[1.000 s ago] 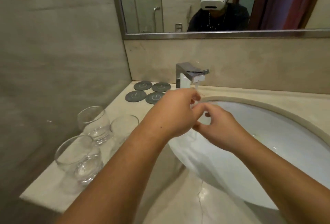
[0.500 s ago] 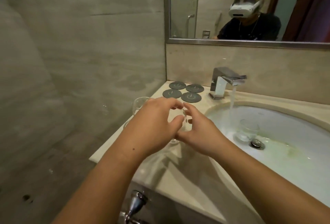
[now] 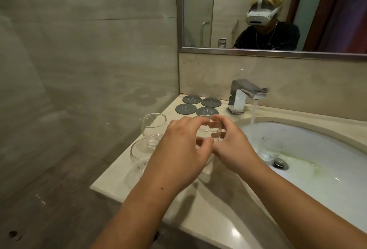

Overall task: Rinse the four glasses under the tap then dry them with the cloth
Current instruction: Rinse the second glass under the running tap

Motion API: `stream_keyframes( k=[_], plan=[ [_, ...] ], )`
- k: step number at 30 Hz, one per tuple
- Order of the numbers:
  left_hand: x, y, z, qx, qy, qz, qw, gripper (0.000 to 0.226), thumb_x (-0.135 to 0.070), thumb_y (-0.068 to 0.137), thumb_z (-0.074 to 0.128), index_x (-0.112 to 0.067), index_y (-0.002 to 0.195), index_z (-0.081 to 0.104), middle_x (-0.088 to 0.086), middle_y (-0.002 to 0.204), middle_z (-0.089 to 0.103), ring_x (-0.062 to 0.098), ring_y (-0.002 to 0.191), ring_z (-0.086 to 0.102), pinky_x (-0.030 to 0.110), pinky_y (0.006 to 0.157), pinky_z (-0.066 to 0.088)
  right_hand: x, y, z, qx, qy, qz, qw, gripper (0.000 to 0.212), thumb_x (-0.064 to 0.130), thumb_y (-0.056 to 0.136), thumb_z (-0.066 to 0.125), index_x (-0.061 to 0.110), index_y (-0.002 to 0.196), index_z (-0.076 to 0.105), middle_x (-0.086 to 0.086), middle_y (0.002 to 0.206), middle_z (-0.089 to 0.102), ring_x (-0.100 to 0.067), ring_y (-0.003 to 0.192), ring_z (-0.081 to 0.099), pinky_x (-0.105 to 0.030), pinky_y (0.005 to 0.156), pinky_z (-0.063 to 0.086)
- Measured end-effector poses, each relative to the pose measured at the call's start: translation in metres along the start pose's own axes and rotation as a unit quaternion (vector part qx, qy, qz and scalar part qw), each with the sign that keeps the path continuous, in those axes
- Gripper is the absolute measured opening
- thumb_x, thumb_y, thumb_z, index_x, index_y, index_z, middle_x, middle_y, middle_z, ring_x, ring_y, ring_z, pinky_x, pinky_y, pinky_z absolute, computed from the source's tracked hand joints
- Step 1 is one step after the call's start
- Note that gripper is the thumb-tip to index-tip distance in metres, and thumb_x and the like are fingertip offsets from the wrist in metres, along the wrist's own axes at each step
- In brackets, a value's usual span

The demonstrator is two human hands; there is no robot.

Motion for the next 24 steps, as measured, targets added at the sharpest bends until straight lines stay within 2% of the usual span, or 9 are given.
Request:
stream_keyframes(
  k=[2, 6, 10, 13, 15, 18, 20, 22, 24],
  plan=[
    [-0.009, 0.007, 0.013, -0.004, -0.028, -0.003, 1.0, 0.044, -0.034, 0.099, 0.064, -0.034, 0.142, 0.056, -0.015, 0.138, 0.06, 0.009, 0.13, 0.051, 0.017, 0.103, 0.036, -0.003, 0.004, -0.021, -0.038, 0.022, 0.007, 0.999, 0.073, 0.034, 0.074, 0.096, 0.036, 0.135, 0.056, 0.016, 0.119, 0.067, -0.013, 0.108, 0.066, -0.023, 0.086, 0.053],
    [-0.024, 0.03, 0.048, 0.017, -0.079, -0.039, 0.996, 0.055, -0.033, 0.099, 0.062, -0.033, 0.152, 0.044, -0.011, 0.149, 0.051, 0.01, 0.135, 0.048, 0.021, 0.103, 0.038, -0.019, 0.014, -0.063, -0.088, 0.031, 0.03, 0.995, 0.076, 0.038, 0.073, 0.096, 0.032, 0.139, 0.058, 0.013, 0.125, 0.07, -0.016, 0.107, 0.073, -0.039, 0.098, 0.058],
    [-0.025, 0.061, 0.094, 0.12, -0.094, -0.113, 0.982, 0.069, -0.037, 0.097, 0.065, -0.026, 0.158, 0.035, 0.002, 0.157, 0.044, 0.022, 0.145, 0.043, 0.034, 0.113, 0.039, -0.037, 0.023, -0.093, -0.123, 0.053, 0.058, 0.989, 0.079, 0.035, 0.075, 0.096, 0.026, 0.143, 0.058, 0.012, 0.127, 0.067, -0.009, 0.111, 0.07, -0.04, 0.101, 0.058],
    [-0.028, 0.085, 0.122, 0.179, -0.115, -0.151, 0.965, 0.082, -0.038, 0.093, 0.069, -0.021, 0.162, 0.027, 0.008, 0.161, 0.038, 0.028, 0.149, 0.038, 0.039, 0.117, 0.039, -0.053, 0.035, -0.108, -0.147, 0.074, 0.082, 0.983, 0.085, 0.044, 0.071, 0.098, 0.025, 0.144, 0.058, 0.009, 0.13, 0.066, -0.014, 0.118, 0.068, -0.049, 0.105, 0.057],
    [-0.03, 0.101, 0.138, 0.193, -0.13, -0.166, 0.958, 0.084, -0.037, 0.091, 0.071, -0.021, 0.161, 0.027, 0.007, 0.16, 0.037, 0.029, 0.147, 0.039, 0.042, 0.116, 0.041, -0.063, 0.045, -0.116, -0.161, 0.104, 0.104, 0.976, 0.086, 0.045, 0.071, 0.097, 0.024, 0.144, 0.057, 0.003, 0.13, 0.067, -0.017, 0.117, 0.068, -0.05, 0.105, 0.057],
    [-0.03, 0.118, 0.158, 0.211, -0.148, -0.18, 0.949, 0.082, -0.037, 0.088, 0.072, -0.026, 0.158, 0.031, 0.005, 0.158, 0.04, 0.028, 0.142, 0.045, 0.048, 0.111, 0.047, -0.077, 0.058, -0.123, -0.163, 0.167, 0.136, 0.963, 0.08, 0.039, 0.077, 0.094, 0.02, 0.145, 0.056, 0.0, 0.127, 0.07, -0.018, 0.113, 0.071, -0.039, 0.086, 0.059],
    [-0.027, 0.124, 0.168, 0.211, -0.165, -0.181, 0.946, 0.082, -0.036, 0.089, 0.073, -0.028, 0.159, 0.031, 0.003, 0.155, 0.044, 0.025, 0.137, 0.051, 0.04, 0.107, 0.049, -0.088, 0.067, -0.124, -0.154, 0.204, 0.16, 0.953, 0.072, 0.038, 0.078, 0.092, 0.018, 0.139, 0.06, -0.003, 0.127, 0.072, -0.022, 0.11, 0.073, -0.034, 0.076, 0.056],
    [-0.024, 0.124, 0.175, 0.197, -0.194, -0.183, 0.943, 0.075, -0.034, 0.091, 0.072, -0.03, 0.156, 0.036, -0.001, 0.145, 0.05, 0.017, 0.122, 0.056, 0.03, 0.093, 0.047, -0.099, 0.074, -0.121, -0.133, 0.251, 0.178, 0.942, 0.053, 0.033, 0.083, 0.089, 0.014, 0.128, 0.068, -0.006, 0.123, 0.076, -0.024, 0.101, 0.075, -0.035, 0.075, 0.056],
    [-0.021, 0.122, 0.181, 0.175, -0.202, -0.18, 0.947, 0.064, -0.036, 0.091, 0.072, -0.033, 0.148, 0.043, -0.006, 0.139, 0.054, 0.014, 0.116, 0.058, 0.029, 0.092, 0.047, -0.105, 0.077, -0.117, -0.111, 0.289, 0.184, 0.933, 0.037, 0.028, 0.089, 0.085, 0.013, 0.121, 0.074, -0.005, 0.115, 0.08, -0.026, 0.096, 0.077, -0.038, 0.08, 0.059]
  ],
)
Point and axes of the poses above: each hand's wrist, its own y-axis towards the middle knuckle, its own z-axis out of the palm, x = y × z, the point moved 2 cm from there along y, towards the middle knuckle
